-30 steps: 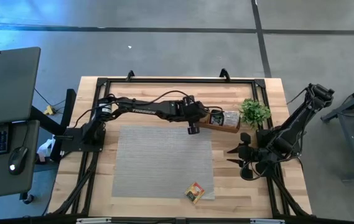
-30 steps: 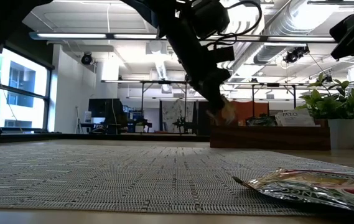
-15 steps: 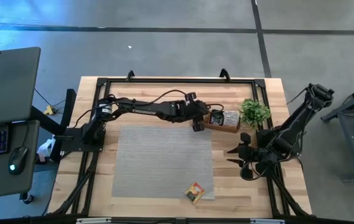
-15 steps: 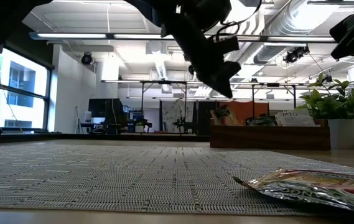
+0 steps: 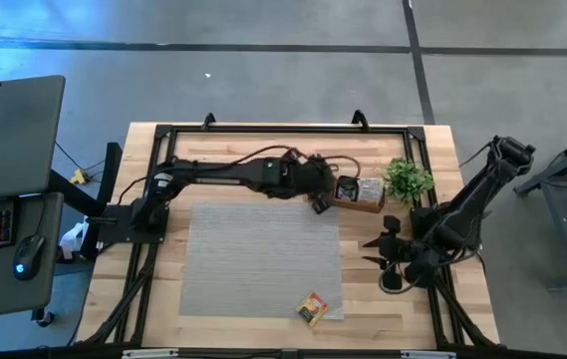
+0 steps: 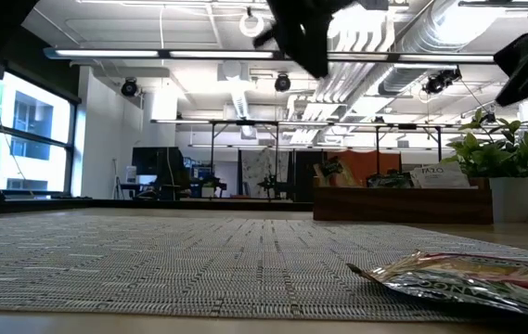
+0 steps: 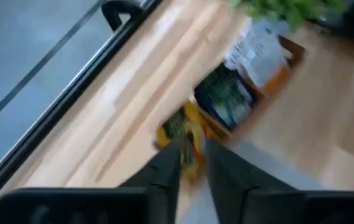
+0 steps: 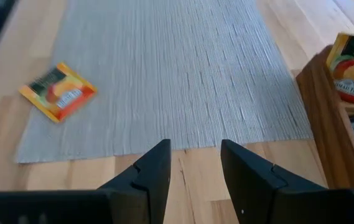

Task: Pick & Place Tea
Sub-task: Put the yellow tea bag in the left section of the wooden organizer

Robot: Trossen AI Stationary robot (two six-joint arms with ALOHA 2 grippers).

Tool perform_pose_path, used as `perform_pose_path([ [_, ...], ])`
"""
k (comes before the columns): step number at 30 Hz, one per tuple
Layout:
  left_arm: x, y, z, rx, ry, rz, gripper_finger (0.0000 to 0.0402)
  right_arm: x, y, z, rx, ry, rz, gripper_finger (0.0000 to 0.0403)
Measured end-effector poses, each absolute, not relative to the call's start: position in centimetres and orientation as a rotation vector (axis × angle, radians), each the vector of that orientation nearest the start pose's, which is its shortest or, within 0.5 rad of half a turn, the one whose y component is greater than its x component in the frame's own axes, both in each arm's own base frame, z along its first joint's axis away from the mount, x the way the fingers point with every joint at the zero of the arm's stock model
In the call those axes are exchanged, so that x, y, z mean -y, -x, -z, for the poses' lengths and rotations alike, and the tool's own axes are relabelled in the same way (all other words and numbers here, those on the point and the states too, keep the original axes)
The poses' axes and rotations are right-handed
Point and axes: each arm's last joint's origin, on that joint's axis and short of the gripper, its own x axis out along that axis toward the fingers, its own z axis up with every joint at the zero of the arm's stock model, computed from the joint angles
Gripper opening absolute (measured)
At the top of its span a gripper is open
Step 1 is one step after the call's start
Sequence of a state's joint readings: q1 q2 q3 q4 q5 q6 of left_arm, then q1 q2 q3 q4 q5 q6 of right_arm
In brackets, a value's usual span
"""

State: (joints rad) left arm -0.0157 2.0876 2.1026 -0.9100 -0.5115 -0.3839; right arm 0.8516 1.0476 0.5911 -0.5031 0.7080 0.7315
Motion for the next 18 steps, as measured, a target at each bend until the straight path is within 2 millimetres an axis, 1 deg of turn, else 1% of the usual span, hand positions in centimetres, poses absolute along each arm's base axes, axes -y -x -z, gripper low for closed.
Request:
perform_pose_path([
  [2,1.7,-44.1,-33.7,-0.815,0.101,-0.618,0.0038,-13.1,-13.9,-19.8,-0.692,-0.014,0.132,0.0138],
  [4,4.4,-43.2,-34.5,-0.838,0.112,-0.618,0.0011,-13.4,-14.3,-19.2,-0.69,0.002,0.158,0.0138],
  [5,5.9,-42.6,-34.9,-0.841,0.117,-0.614,0.0007,-13.6,-14.6,-18.9,-0.667,0.011,0.184,0.0138],
  [7,8.9,-41.6,-35.7,-0.805,0.121,-0.617,0.0013,-13.7,-15.6,-18.7,-0.604,0.019,0.24,0.0138],
  [9,11.9,-40.5,-36.0,-0.762,0.114,-0.634,0.0018,-13.3,-16.9,-18.7,-0.577,0.059,0.261,0.0136],
  [12,16.2,-38.6,-36.0,-0.689,0.115,-0.656,0.0014,-11.9,-19.1,-19.0,-0.55,0.072,0.291,0.0122],
  [15,19.9,-36.6,-36.0,-0.606,0.117,-0.645,0.0004,-9.6,-21.3,-19.3,-0.533,0.071,0.331,0.0093],
  [18,22.7,-35.1,-35.9,-0.515,0.091,-0.645,0.0002,-6.9,-23.0,-19.3,-0.547,0.073,0.354,0.0051],
])
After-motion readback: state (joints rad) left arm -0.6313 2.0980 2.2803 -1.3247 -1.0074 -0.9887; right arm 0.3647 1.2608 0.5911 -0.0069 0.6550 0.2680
